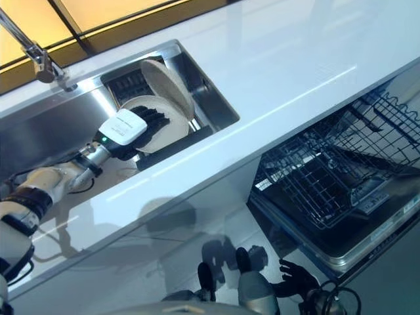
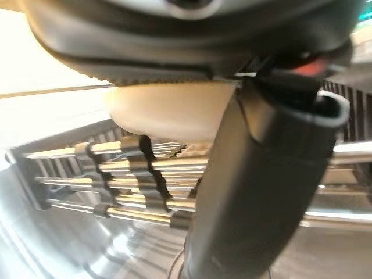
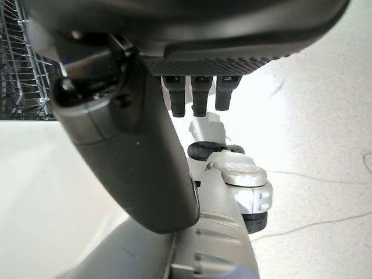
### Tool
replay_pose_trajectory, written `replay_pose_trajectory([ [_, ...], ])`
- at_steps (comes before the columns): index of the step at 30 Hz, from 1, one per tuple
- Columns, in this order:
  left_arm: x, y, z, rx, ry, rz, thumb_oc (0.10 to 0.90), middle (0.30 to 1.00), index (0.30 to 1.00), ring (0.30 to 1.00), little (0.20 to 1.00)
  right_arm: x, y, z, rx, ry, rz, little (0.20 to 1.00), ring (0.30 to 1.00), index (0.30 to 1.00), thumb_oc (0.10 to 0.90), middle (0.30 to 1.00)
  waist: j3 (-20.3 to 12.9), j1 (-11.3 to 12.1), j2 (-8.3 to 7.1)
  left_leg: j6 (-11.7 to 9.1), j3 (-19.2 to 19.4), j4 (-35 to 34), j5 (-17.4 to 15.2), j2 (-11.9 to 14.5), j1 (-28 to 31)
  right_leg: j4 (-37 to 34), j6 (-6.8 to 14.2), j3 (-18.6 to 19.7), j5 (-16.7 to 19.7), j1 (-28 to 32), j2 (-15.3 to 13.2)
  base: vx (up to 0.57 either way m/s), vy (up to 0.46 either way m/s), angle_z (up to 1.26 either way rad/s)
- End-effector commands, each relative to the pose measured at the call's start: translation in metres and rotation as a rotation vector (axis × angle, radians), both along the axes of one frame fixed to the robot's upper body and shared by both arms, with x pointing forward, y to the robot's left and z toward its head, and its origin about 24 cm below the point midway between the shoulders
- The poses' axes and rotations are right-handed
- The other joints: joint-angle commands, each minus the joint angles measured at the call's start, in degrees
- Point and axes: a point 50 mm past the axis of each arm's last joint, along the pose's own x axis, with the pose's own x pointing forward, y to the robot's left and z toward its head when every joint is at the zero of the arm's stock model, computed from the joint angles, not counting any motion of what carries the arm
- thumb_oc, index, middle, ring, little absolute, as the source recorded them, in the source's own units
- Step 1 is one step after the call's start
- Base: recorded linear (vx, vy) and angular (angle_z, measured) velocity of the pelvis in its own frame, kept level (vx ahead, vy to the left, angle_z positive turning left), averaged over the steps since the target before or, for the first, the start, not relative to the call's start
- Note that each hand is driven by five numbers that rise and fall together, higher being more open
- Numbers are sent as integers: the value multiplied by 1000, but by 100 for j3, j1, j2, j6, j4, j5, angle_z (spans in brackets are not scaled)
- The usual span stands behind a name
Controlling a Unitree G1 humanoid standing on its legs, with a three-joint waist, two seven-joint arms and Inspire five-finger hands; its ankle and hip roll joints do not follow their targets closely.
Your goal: Pick up plates and place into dishwasher.
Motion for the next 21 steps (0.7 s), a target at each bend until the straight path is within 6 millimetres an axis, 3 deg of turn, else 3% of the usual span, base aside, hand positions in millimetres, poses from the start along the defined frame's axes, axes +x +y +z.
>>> replay_pose_trajectory([
  [1, 25, -5, 92, -110, -308, 16, 100, 300, 300, 300, 200, 15, -9, 12, -10, -91, -3, 900, 900, 900, 800, 900, -65, -83, 56, 192, 344, 42, -712, -192, -57, 32, 354, 385, -307, 26, 238, 0, 0, 0],
  [21, 16, -3, 86, -69, -286, -21, 100, 300, 300, 300, 200, 0, -10, 6, -18, -32, 10, 900, 900, 900, 800, 900, -400, -28, 199, 154, 222, 42, -805, -248, 228, 31, 354, 260, -444, 346, 203, 6, -7, 0],
])
